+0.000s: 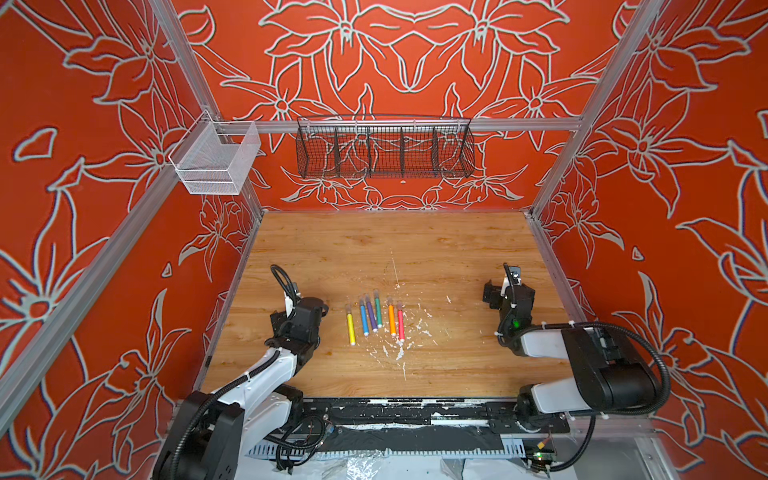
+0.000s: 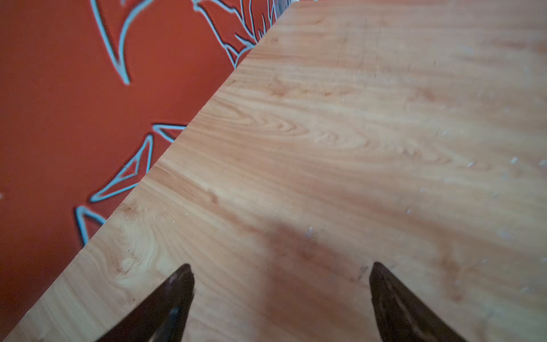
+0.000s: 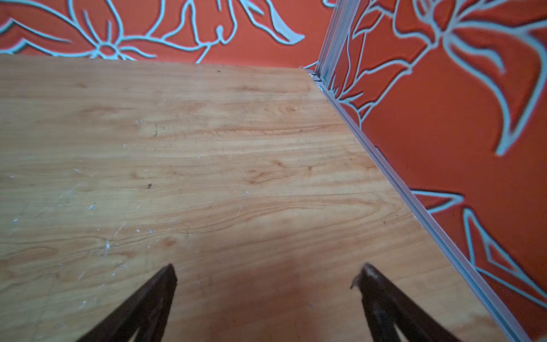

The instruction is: Insert the pens into the pen caps

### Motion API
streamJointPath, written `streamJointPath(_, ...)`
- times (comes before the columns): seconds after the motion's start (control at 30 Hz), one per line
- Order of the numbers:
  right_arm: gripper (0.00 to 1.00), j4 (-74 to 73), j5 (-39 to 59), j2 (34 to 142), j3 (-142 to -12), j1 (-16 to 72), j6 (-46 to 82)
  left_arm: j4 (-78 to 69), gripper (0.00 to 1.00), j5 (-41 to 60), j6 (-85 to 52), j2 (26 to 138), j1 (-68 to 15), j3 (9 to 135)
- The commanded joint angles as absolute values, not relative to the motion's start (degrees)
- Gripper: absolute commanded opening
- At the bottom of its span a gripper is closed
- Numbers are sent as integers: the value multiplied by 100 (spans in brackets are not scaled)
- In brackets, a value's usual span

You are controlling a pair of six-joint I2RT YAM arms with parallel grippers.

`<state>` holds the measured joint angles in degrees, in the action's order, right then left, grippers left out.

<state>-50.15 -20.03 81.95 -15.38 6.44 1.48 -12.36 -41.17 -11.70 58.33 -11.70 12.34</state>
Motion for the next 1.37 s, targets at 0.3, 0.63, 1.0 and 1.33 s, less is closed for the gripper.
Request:
streamJointPath(0.3, 97, -5189, -1846, 8223, -1634, 621, 20, -4691, 96, -1440, -13, 7880, -299, 1564)
streamJointPath(0.63, 97, -5203, -1846, 8227, -1635, 617, 15, -4425, 96, -1389, -52, 7842, -278, 1653)
streamJointPath(1.0, 97, -5194, -1846, 8227, -1644, 622, 16, -4324, 96, -1125, 9, 7909, -246, 1733)
streamJointPath(1.33, 97, -5203, -1854, 8227, -1639, 624, 24, -4104, 96, -782, -70, 7922, -35, 1862)
